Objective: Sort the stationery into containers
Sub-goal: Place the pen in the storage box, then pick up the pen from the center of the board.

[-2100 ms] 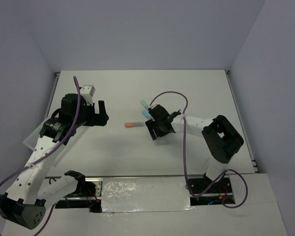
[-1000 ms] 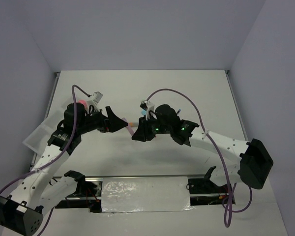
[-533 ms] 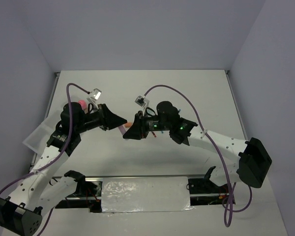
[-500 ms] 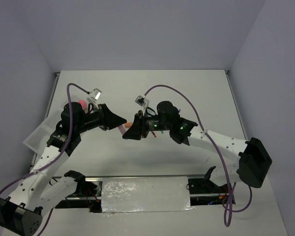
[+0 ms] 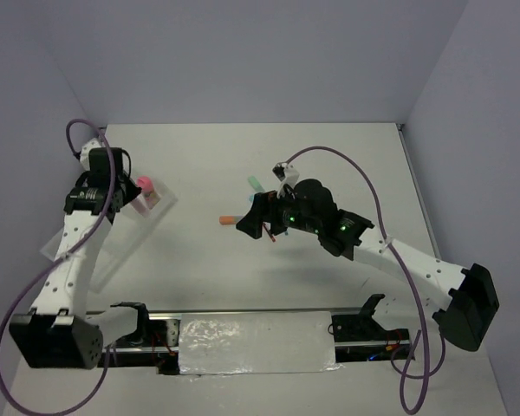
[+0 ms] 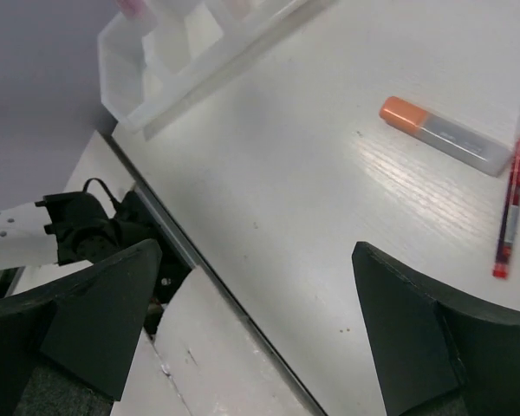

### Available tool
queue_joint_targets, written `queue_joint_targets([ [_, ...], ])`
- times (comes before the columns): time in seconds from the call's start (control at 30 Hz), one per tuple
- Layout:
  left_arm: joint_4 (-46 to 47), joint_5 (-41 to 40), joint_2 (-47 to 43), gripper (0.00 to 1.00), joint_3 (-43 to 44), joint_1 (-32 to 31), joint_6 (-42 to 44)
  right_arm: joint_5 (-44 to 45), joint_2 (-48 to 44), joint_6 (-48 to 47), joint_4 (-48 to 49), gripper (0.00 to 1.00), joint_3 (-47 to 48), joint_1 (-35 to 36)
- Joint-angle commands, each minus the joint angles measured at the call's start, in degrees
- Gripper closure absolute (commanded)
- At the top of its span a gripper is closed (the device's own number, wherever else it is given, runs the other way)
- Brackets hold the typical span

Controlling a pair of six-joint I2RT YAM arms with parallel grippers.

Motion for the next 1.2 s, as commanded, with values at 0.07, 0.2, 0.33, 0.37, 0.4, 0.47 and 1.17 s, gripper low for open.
queue_joint_targets([
  [0.07, -1.4, -7.2, 10.5, 1.0, 1.8, 12.6, 2.4, 4.9, -3.9, -4.1, -5.0, 0.0, -1.6, 0.2],
  [0.2, -0.5, -6.7, 18.7, 1.0, 5.7, 18.0, 1.9, 2.8, -4.4, -6.3, -4.8, 0.0, -2.9, 0.2],
  [0.33, 2.0, -3.2, 24.5, 0.95, 6.5, 21.4, 2.0, 0.8, -3.6, -8.1, -5.1, 0.0, -2.8, 0.2],
  [0.37, 2.3, -2.6, 25.3, 0.81, 7.2, 21.6, 2.3, 0.4, -3.5, -8.2, -4.9, 0.0, -2.9, 0.2],
  [0.4, 2.6, -1.8, 26.1, 0.73, 7.6, 22.0, 2.7, -0.2, -3.4, -8.4, -4.7, 0.0, -3.0, 0.2],
  [0.47, 1.7, -1.7, 27.8, 0.4, 8.0, 22.1, 2.6, -0.7, -3.1, -9.0, -4.5, 0.0, -3.0, 0.2],
  [1.17, 5.7, 14.5, -5.1, 0.01, -10.3, 10.5, 14.8, 15.7, 51.3, -43.9, -25.2, 0.06, 34.3, 0.9],
])
